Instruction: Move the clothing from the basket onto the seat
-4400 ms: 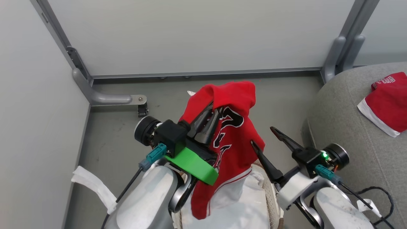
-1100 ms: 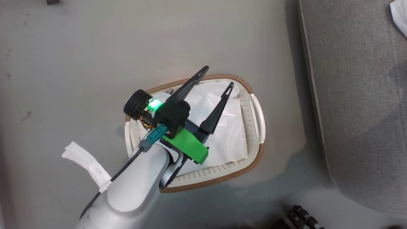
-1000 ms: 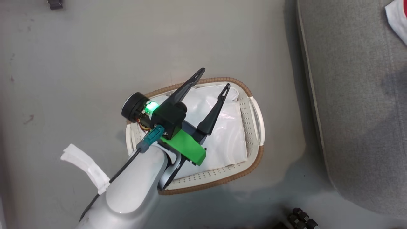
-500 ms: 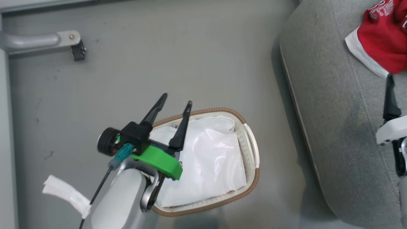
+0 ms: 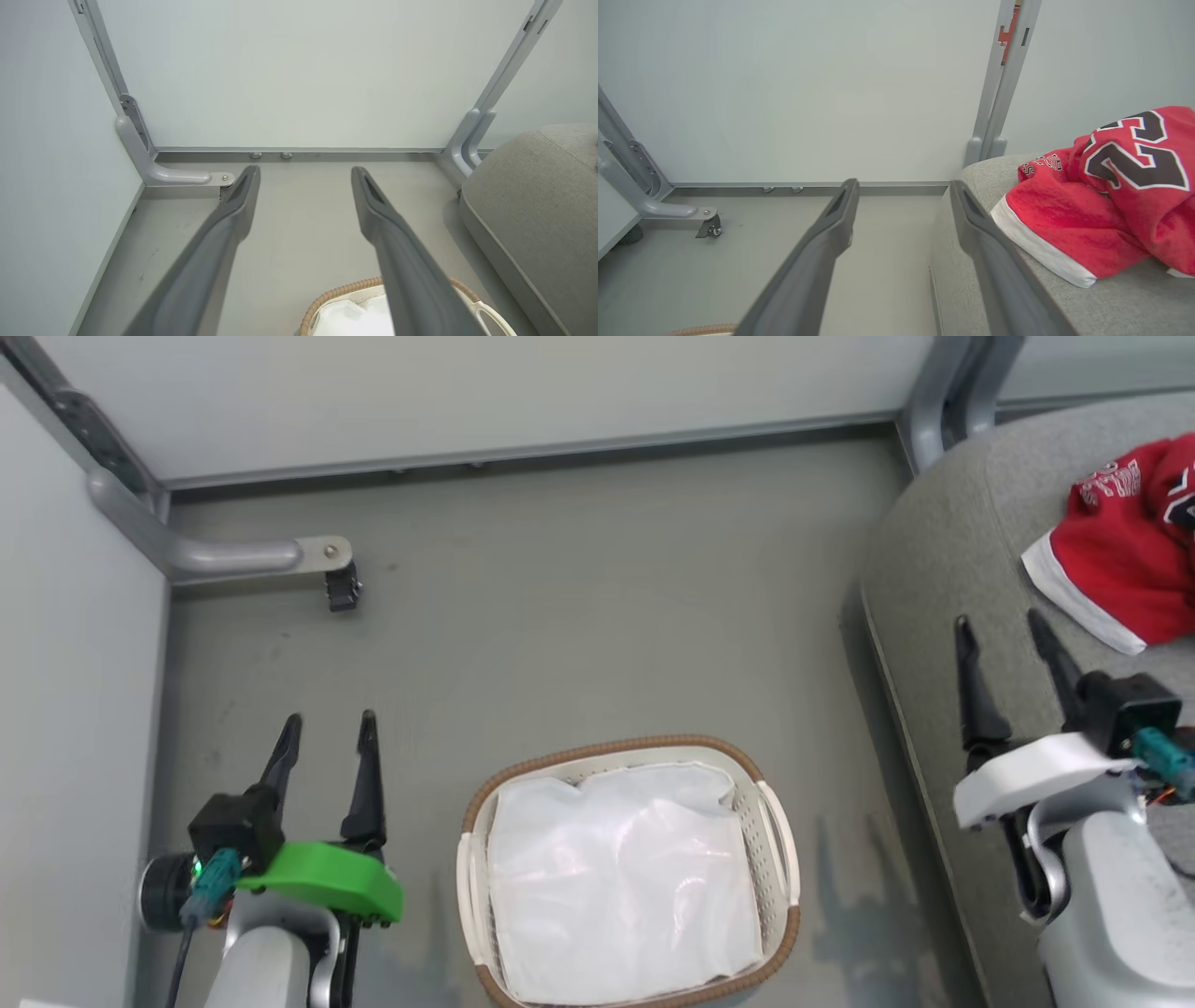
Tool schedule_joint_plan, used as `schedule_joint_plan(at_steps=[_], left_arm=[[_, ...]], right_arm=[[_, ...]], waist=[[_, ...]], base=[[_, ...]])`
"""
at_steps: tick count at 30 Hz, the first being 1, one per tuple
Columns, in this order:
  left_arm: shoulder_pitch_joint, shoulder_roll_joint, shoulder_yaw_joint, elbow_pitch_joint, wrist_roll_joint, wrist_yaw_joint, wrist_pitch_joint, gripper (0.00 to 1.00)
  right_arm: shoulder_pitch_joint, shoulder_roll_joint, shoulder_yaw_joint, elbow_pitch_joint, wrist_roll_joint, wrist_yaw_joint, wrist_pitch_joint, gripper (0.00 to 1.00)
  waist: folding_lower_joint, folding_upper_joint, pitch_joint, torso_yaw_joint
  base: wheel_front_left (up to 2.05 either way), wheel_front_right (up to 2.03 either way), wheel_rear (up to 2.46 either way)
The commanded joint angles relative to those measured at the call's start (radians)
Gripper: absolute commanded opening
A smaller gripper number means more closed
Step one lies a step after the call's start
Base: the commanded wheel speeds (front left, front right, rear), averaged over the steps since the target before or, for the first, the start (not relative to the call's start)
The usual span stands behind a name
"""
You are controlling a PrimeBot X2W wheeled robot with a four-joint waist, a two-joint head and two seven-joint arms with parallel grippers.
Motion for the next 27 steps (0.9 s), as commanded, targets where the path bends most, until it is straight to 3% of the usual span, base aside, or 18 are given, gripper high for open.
schedule_joint_plan(at_steps=[1, 11, 22, 23, 27], left_arm=[[0.030, -0.005, 0.022, 0.003, 0.014, 0.002, -0.001, 1.00], [0.136, -0.012, 0.139, 0.025, 0.057, -0.005, -0.001, 1.00], [0.231, -0.013, 0.141, 0.020, -0.013, -0.013, -0.001, 1.00], [0.221, -0.013, 0.139, 0.022, -0.013, -0.009, 0.000, 0.00], [0.218, -0.018, 0.144, 0.049, -0.030, -0.009, 0.008, 0.00]], right_arm=[[0.030, 0.006, 0.013, -0.001, 0.005, -0.001, -0.002, 1.00], [0.144, 0.037, 0.057, 0.017, 0.005, -0.001, -0.002, 1.00], [0.229, 0.050, 0.059, 0.032, 0.013, -0.001, -0.002, 1.00], [0.216, 0.051, 0.060, 0.031, 0.009, 0.000, 0.000, 0.00], [0.219, 0.059, 0.055, 0.057, 0.026, 0.000, 0.009, 0.00]], waist=[[0.0001, 0.0020, -0.064, 0.048], [0.0001, 0.0020, -0.150, 0.063], [0.0001, 0.0020, -0.203, 0.065], [0.0001, 0.0000, -0.202, 0.063], [0.0001, 0.0000, -0.203, 0.064]], base=[[0.00, 0.00, 0.00], [0.00, 0.00, 0.00], [0.00, 0.00, 0.00], [0.00, 0.00, 0.00], [0.00, 0.00, 0.00]])
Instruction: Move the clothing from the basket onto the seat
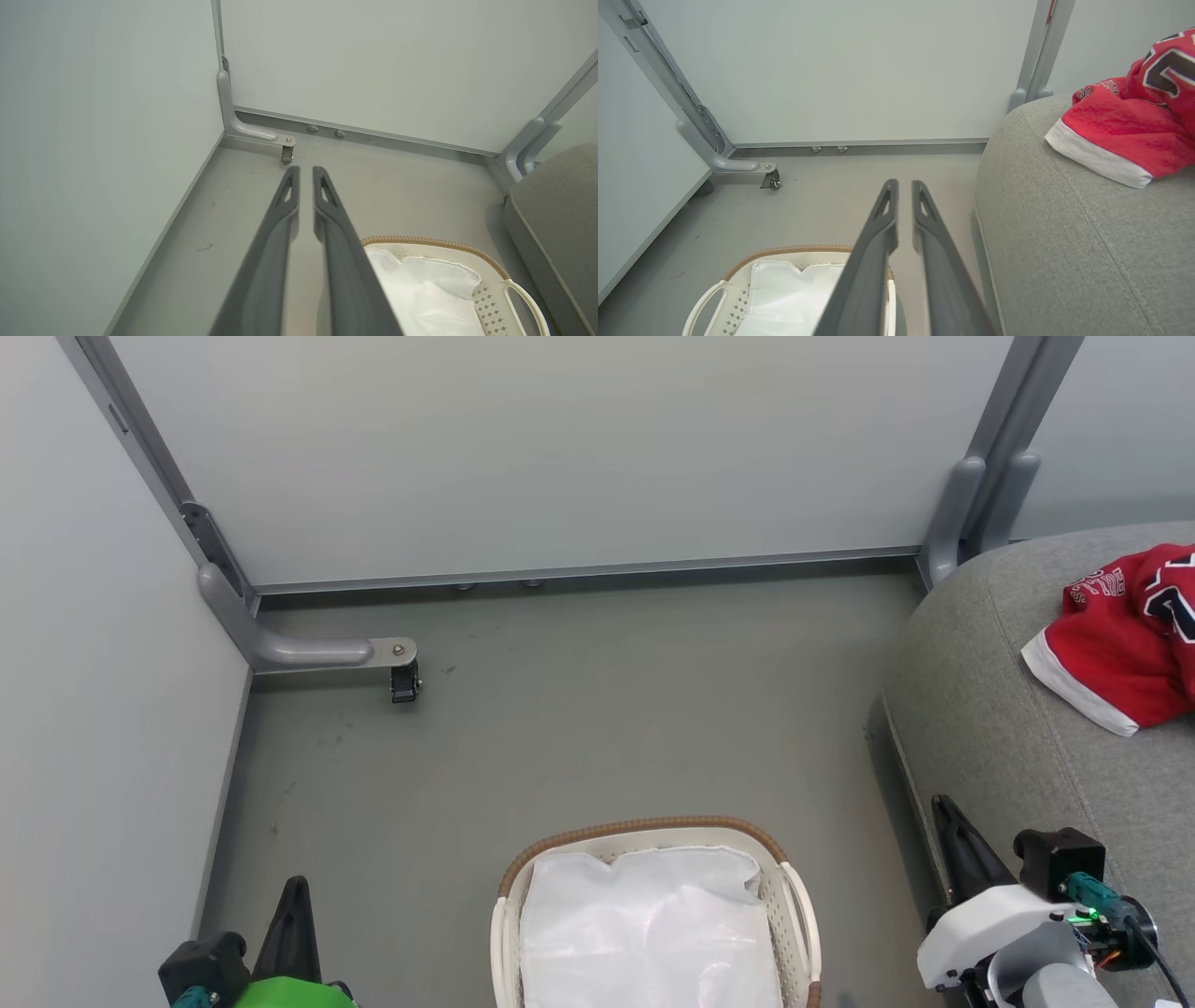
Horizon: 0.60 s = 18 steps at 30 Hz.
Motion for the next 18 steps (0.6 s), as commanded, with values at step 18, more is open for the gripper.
schedule_joint_plan(at_steps=[18], left_arm=[[-0.028, 0.003, 0.023, -0.055, -0.325, -0.002, 0.090, 0.00]], right_arm=[[-0.001, 0.000, -0.022, -0.056, 0.352, 0.000, 0.090, 0.00]], waist=[[0.0001, 0.0003, -0.003, 0.001]], base=[[0.00, 0.00, 0.00]])
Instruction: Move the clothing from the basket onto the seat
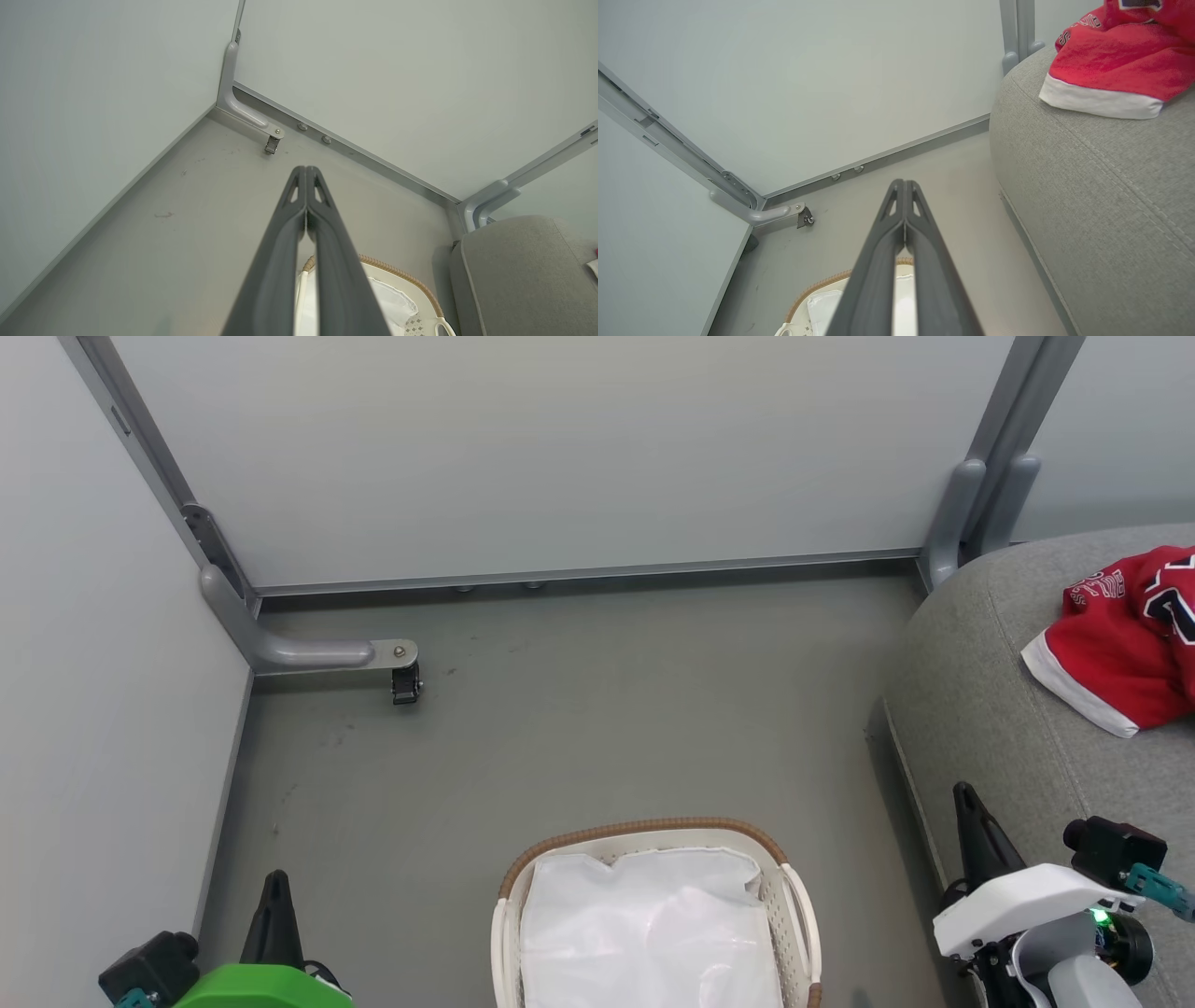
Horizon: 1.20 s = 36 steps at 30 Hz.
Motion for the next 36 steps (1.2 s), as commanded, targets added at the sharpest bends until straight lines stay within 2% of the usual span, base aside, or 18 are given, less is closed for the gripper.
schedule_joint_plan(at_steps=[1, 36], left_arm=[[-0.027, 0.005, 0.007, -0.022, -0.039, -0.002, 0.009, 0.00], [-0.064, 0.008, 0.035, -0.087, -0.489, -0.005, 0.133, 0.00]], right_arm=[[-0.004, -0.005, -0.005, -0.023, 0.045, 0.000, 0.009, 0.00], [0.008, 0.000, -0.029, -0.091, 0.531, 0.000, 0.133, 0.00]], waist=[[0.0001, 0.0003, 0.000, 0.000], [0.0001, 0.0008, -0.007, 0.002]], base=[[0.00, 0.00, 0.00], [0.00, 0.00, 0.00]])
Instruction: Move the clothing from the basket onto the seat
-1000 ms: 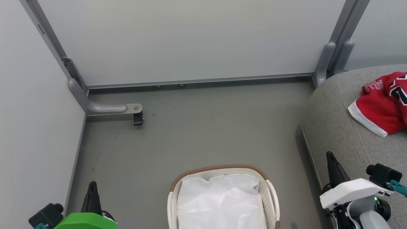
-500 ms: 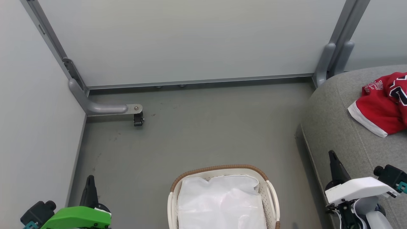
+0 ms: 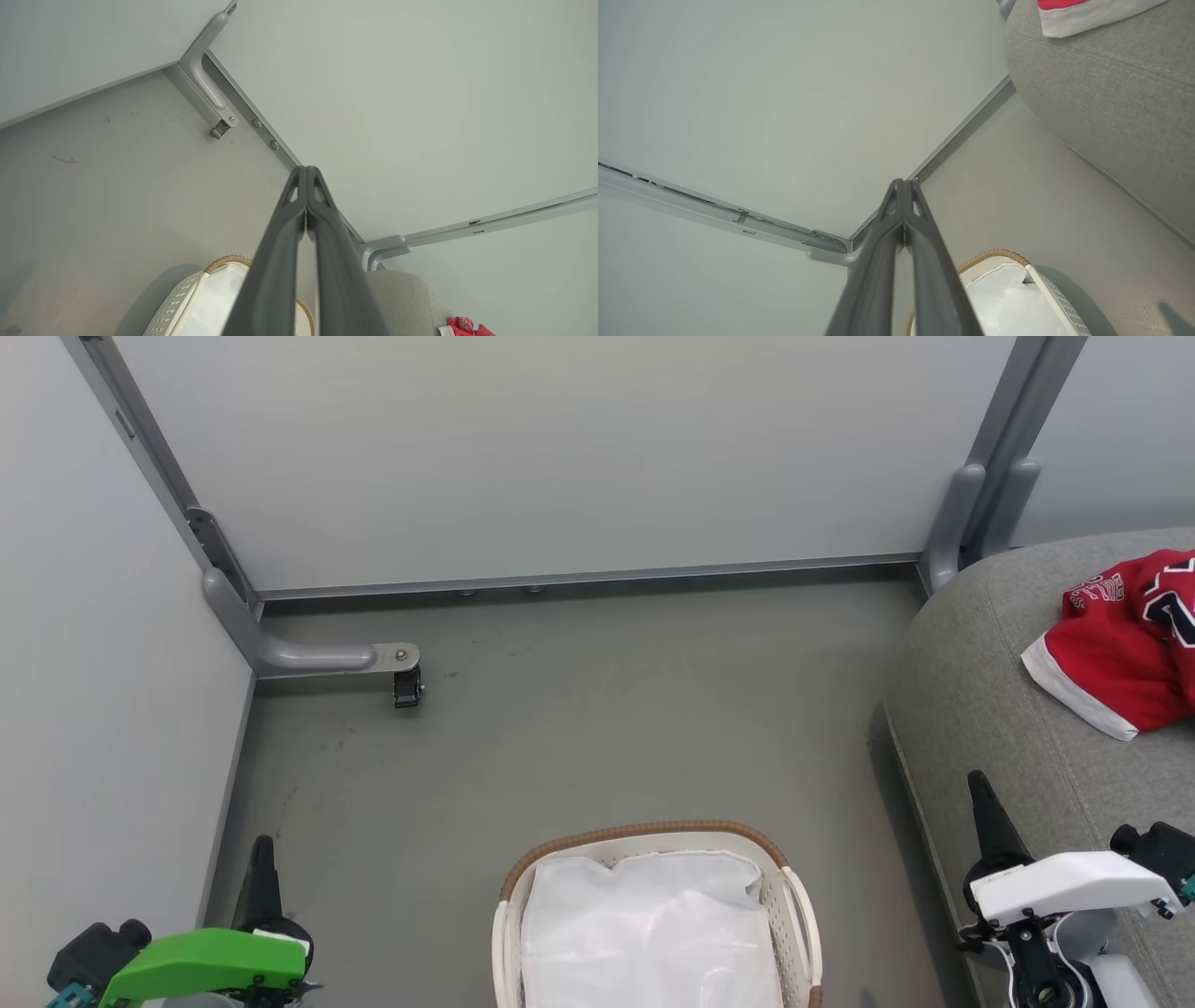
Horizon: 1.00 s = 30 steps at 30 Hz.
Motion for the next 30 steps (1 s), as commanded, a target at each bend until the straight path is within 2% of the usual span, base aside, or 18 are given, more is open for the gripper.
schedule_joint_plan(at_steps=[1, 30], left_arm=[[-0.029, 0.007, 0.006, -0.015, -0.031, -0.005, 0.007, 0.00], [-0.050, 0.009, 0.024, -0.054, -0.303, -0.006, 0.084, 0.00]], right_arm=[[0.000, -0.005, -0.005, -0.017, 0.032, 0.000, 0.008, 0.00], [0.008, -0.001, -0.021, -0.056, 0.327, -0.001, 0.084, 0.00]], waist=[[0.0001, 0.0008, 0.000, 0.000], [0.0001, 0.0013, -0.006, 0.002]], base=[[0.00, 0.00, 0.00], [0.00, 0.00, 0.00]])
